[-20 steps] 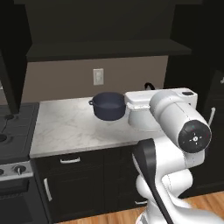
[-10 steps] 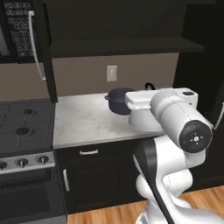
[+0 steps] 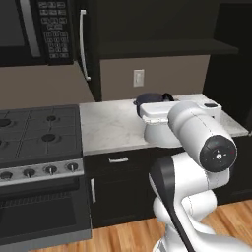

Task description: Pick the kettle from the cabinet and place it on a stove burner. Then pick the pot from the counter and place it on another stove burner. Finally, turn both burners on.

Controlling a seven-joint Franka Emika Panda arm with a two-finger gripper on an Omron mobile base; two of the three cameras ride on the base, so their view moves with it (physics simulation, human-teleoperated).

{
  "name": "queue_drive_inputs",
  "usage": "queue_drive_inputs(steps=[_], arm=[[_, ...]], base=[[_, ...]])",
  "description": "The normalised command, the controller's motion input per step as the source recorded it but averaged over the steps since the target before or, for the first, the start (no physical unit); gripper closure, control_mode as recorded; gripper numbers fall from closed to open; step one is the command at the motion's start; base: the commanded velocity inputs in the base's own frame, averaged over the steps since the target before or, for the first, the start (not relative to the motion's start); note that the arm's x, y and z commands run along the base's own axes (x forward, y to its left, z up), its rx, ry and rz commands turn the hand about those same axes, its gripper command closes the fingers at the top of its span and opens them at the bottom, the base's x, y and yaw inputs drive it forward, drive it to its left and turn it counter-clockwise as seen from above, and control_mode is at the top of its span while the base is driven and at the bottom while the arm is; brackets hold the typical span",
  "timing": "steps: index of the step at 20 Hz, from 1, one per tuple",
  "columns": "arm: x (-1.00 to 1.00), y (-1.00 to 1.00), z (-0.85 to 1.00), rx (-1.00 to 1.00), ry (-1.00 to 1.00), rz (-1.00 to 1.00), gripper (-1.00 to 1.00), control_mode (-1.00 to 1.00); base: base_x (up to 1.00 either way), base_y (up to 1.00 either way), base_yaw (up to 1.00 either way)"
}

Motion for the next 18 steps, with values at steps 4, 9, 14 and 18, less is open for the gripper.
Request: queue_drive_inputs(steps=[4, 9, 14, 18], arm=[[0.00, 0.00, 0.00, 0.00, 0.00, 0.00, 1.00, 1.00], [0.00, 0.00, 0.00, 0.00, 0.00, 0.00, 1.00, 1.00], [0.00, 0.00, 0.00, 0.00, 0.00, 0.00, 1.00, 1.00], [0.00, 0.00, 0.00, 0.00, 0.00, 0.00, 1.00, 1.00]], base=[[-0.39, 0.53, -0.04], [-0.33, 0.60, -0.04], [-0.28, 0.66, -0.03], [-0.26, 0.64, -0.03]])
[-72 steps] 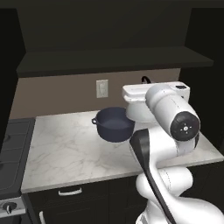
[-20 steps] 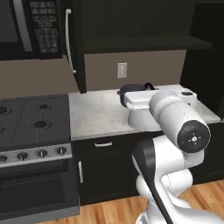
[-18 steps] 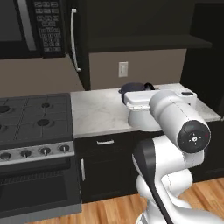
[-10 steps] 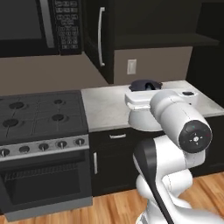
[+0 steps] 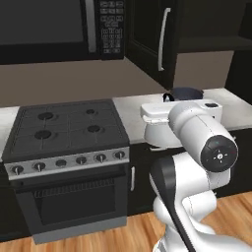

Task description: Pick the kettle from the cabinet and place it on a stove burner. Then pick the pot from the counter and place it on another stove burner. Finally, turn both burners on.

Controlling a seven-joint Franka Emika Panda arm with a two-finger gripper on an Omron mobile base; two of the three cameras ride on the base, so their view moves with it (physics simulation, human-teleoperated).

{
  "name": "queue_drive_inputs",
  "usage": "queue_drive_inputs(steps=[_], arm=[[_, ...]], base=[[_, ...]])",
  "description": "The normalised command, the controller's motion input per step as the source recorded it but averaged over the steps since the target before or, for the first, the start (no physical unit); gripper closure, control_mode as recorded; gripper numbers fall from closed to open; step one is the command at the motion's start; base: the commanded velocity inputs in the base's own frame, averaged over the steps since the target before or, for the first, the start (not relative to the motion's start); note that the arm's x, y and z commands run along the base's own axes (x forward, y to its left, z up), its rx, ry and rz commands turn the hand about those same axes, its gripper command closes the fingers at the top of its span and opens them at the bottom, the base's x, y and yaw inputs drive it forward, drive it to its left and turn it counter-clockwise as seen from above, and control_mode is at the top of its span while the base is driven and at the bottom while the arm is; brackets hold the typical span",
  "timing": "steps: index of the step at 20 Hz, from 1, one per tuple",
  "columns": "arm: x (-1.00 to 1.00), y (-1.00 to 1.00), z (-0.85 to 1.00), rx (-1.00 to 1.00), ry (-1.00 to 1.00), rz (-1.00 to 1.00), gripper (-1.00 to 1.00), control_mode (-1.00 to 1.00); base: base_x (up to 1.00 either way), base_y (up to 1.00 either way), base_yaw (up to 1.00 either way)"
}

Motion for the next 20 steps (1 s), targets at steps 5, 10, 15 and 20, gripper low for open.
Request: queue_drive_inputs(steps=[5, 10, 15, 20], arm=[[0.00, 0.00, 0.00, 0.00, 0.00, 0.00, 1.00, 1.00], [0.00, 0.00, 0.00, 0.00, 0.00, 0.00, 1.00, 1.00], [0.00, 0.00, 0.00, 0.00, 0.00, 0.00, 1.00, 1.00], [0.00, 0.00, 0.00, 0.00, 0.00, 0.00, 1.00, 1.00]], base=[[-0.03, 0.53, -0.05], [0.19, 0.54, -0.10], [0.32, 0.48, -0.10], [0.37, 0.42, -0.10]])
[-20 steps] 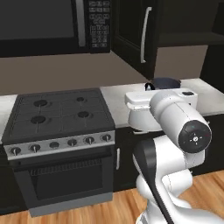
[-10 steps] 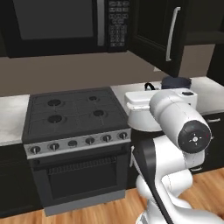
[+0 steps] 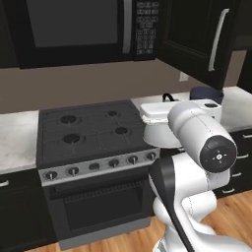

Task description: Pick the kettle from the cabinet and place it on a stove burner. Then pick the pot from the counter and place it on another stove burner. Finally, turn both burners on.

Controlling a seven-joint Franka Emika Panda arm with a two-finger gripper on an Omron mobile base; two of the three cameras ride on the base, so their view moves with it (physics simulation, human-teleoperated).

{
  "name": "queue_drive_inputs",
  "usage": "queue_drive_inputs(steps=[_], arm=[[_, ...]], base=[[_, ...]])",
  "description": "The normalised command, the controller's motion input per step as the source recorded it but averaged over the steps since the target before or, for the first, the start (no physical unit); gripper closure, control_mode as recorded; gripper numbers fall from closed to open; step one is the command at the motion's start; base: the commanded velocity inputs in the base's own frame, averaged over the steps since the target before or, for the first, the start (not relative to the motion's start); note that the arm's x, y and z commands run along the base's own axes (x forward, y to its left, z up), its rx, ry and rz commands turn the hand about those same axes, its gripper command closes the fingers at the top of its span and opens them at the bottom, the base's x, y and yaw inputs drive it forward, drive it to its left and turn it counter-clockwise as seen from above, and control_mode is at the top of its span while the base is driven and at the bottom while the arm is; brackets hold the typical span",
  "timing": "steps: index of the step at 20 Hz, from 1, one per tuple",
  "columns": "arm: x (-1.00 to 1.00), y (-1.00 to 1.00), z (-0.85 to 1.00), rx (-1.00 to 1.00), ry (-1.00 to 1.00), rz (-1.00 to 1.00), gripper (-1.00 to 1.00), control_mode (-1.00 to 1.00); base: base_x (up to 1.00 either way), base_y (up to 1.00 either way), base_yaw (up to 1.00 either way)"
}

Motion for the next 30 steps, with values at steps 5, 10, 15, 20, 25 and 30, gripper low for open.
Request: queue_drive_inputs(steps=[5, 10, 15, 20, 25, 30], arm=[[0.00, 0.00, 0.00, 0.00, 0.00, 0.00, 1.00, 1.00], [0.00, 0.00, 0.00, 0.00, 0.00, 0.00, 1.00, 1.00], [0.00, 0.00, 0.00, 0.00, 0.00, 0.00, 1.00, 1.00], [0.00, 0.00, 0.00, 0.00, 0.00, 0.00, 1.00, 1.00], [0.00, 0.00, 0.00, 0.00, 0.00, 0.00, 1.00, 1.00], [0.00, 0.00, 0.00, 0.00, 0.00, 0.00, 1.00, 1.00]], base=[[0.37, 0.32, -0.08], [0.43, 0.34, -0.08], [0.45, 0.50, -0.12], [0.41, 0.48, -0.13], [0.38, 0.26, -0.10], [0.29, 0.04, -0.02]])
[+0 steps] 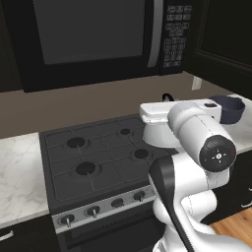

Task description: Pick the kettle from the cabinet and place it on a stove burner. Then pick the pot from the counter and place it on another stove burner. Finally, turn both burners on.

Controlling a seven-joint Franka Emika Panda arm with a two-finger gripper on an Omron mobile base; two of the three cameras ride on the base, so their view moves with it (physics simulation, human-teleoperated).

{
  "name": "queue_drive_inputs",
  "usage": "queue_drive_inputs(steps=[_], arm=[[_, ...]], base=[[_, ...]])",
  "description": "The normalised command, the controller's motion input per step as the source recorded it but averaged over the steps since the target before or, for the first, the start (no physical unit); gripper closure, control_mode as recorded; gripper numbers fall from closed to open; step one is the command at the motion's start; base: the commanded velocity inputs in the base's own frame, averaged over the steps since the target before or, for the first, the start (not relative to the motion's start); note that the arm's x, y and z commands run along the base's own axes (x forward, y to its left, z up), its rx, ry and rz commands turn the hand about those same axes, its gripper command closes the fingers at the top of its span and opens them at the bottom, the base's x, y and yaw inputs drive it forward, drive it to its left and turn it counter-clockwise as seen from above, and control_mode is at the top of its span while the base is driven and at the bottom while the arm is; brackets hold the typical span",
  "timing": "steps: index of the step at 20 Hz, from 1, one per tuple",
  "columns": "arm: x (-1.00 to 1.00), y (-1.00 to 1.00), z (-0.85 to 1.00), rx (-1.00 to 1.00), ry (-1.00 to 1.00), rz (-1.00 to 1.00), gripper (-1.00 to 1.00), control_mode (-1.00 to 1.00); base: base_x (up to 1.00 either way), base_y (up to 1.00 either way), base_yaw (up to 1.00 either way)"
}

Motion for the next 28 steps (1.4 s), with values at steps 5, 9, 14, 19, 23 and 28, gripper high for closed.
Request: queue_drive_inputs(steps=[5, 9, 14, 19, 23, 28], arm=[[0.00, 0.00, 0.00, 0.00, 0.00, 0.00, 1.00, 1.00], [0.00, 0.00, 0.00, 0.00, 0.00, 0.00, 1.00, 1.00], [0.07, 0.00, 0.00, 0.00, 0.00, 0.00, 1.00, -1.00], [0.30, 0.00, 0.00, 0.00, 0.00, 0.00, 1.00, -1.00], [0.40, 0.00, 0.00, 0.00, 0.00, 0.00, 1.00, -1.00], [0.28, 0.00, -0.01, 0.00, 0.00, 0.00, 1.00, -1.00]], base=[[0.34, 0.03, 0.00], [0.33, 0.03, 0.00], [0.04, 0.00, 0.00], [0.00, 0.00, 0.00], [0.00, 0.00, 0.00], [0.00, 0.00, 0.00]])
